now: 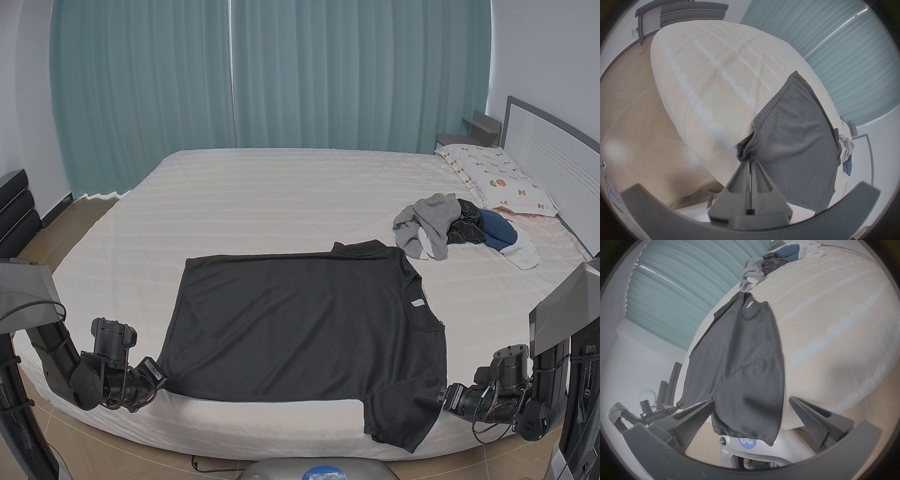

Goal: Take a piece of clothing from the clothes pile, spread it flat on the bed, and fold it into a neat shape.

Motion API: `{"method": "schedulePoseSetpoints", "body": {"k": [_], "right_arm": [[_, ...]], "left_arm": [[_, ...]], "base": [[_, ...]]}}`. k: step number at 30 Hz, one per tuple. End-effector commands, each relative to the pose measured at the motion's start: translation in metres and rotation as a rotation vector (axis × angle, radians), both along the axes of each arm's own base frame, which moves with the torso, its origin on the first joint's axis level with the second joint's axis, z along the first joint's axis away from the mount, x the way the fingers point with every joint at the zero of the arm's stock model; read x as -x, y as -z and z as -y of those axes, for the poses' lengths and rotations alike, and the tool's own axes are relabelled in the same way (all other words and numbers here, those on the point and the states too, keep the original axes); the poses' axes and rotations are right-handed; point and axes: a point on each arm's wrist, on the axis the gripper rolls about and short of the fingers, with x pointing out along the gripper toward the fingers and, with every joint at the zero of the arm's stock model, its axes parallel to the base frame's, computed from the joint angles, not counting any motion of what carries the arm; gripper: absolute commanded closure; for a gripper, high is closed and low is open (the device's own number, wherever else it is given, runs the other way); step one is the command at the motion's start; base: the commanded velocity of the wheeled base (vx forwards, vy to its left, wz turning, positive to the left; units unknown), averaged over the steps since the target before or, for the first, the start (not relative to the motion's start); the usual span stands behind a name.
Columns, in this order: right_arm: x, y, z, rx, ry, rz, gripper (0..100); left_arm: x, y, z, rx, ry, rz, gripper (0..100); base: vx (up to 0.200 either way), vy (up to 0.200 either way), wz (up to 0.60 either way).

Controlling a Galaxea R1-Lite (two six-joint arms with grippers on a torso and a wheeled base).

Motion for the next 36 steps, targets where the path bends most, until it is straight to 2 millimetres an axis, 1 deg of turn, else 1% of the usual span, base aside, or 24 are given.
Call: {"method": "schedulePoseSetpoints", "body": {"k": [1,3,4,8,11,13,14,16,19,25,27,29,32,36], "right_arm": [[-0.006,0.000,-0.002,-0.010,-0.001,0.026,0],[-0.005,0.002,-0.002,-0.008,-0.003,0.019,0],[-0.005,0.003,-0.002,-0.006,-0.002,0.013,100],[-0.007,0.007,-0.003,0.012,0.001,0.013,100],[-0.002,0.001,0.000,0.026,0.012,0.017,100],[-0.002,0.001,0.000,0.026,0.012,0.017,100],[0.004,0.002,0.002,0.055,0.018,0.003,100],[0.006,0.003,0.005,0.095,0.026,0.000,100],[0.012,0.000,0.009,0.122,0.013,0.000,100],[0.011,-0.005,0.012,0.126,0.027,0.017,100],[0.012,-0.005,0.012,0.130,0.028,0.009,100],[0.014,-0.007,0.013,0.138,0.025,-0.007,100],[0.021,-0.012,0.015,0.182,-0.011,-0.035,100],[0.024,-0.017,0.019,0.196,-0.007,-0.047,100]], "left_arm": [[0.000,0.001,0.000,0.001,-0.002,-0.003,100],[0.000,0.001,0.000,0.002,-0.001,-0.003,100],[0.000,0.001,0.000,0.002,-0.001,-0.003,100],[0.000,0.002,0.000,0.002,-0.001,-0.008,100],[0.000,0.003,0.000,0.002,0.001,-0.011,100],[0.000,0.003,0.000,0.002,0.001,-0.011,100],[0.000,0.003,0.000,0.002,0.000,-0.011,100],[0.000,0.003,0.000,0.001,-0.001,-0.011,100],[0.000,0.002,-0.001,-0.003,-0.001,-0.008,100],[0.003,0.002,-0.003,-0.008,-0.005,-0.010,100],[0.003,0.002,-0.003,-0.010,-0.004,-0.012,100],[0.004,0.001,-0.003,-0.011,0.000,-0.013,100],[0.010,0.001,-0.004,-0.037,0.036,-0.021,100],[0.012,0.000,-0.007,-0.056,0.047,-0.021,100]], "base": [[0.000,0.000,0.00],[0.000,0.000,0.00],[0.000,0.000,0.00],[0.000,0.000,0.00],[0.000,0.000,0.00],[0.000,0.000,0.00],[0.000,0.000,0.00],[0.000,0.000,0.00],[0.000,0.000,0.00],[0.000,0.000,0.00],[0.000,0.000,0.00],[0.000,0.000,0.00],[0.000,0.000,0.00],[0.000,0.000,0.00]]}}
